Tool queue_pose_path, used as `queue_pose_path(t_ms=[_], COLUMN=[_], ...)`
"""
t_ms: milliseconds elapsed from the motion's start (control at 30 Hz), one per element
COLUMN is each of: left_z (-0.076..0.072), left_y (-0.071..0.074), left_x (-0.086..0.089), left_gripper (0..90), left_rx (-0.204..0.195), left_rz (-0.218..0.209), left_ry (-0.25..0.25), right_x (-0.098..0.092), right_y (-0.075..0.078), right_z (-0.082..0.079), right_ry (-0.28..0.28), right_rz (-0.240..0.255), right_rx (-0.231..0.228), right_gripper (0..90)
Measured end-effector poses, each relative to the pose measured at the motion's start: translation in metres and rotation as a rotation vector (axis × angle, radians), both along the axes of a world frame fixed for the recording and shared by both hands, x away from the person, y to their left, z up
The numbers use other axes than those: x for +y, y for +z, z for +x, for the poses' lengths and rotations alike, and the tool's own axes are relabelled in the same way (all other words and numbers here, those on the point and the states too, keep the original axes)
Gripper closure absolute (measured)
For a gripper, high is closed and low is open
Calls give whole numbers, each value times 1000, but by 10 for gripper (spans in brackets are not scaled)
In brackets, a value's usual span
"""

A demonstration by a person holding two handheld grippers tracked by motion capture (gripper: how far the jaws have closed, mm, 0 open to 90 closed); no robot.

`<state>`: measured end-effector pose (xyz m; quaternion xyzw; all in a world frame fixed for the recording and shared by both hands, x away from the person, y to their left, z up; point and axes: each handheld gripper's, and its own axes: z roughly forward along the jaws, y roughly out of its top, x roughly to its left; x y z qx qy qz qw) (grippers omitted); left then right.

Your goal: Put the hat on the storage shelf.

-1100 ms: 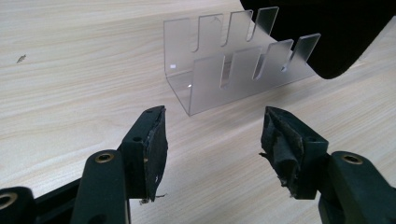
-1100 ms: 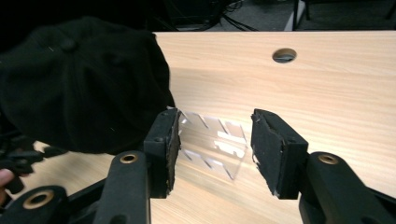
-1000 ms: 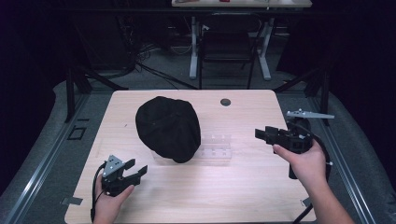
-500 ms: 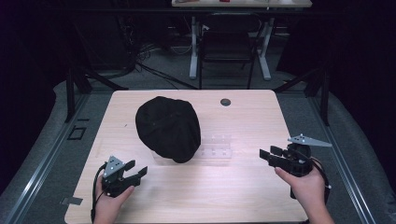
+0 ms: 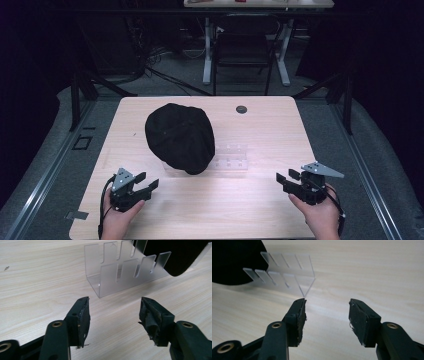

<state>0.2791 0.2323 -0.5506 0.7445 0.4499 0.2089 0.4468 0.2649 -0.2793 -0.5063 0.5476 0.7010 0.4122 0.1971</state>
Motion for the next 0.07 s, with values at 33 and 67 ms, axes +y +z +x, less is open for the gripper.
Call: queue_pose_path(t_ms=[33,67], left_z=[-1,-1], left_y=[1,1], left_x=[-2,-2], left_gripper=[448,450], left_rx=[9,9], left_rz=[8,8], left_ry=[-7,-7], right_x=[0,0], right_y=[-9,-9], right_z=[-1,-1], right_ry=[-6,-6], right_rz=[18,18], right_rx=[21,21], right_gripper=[467,467])
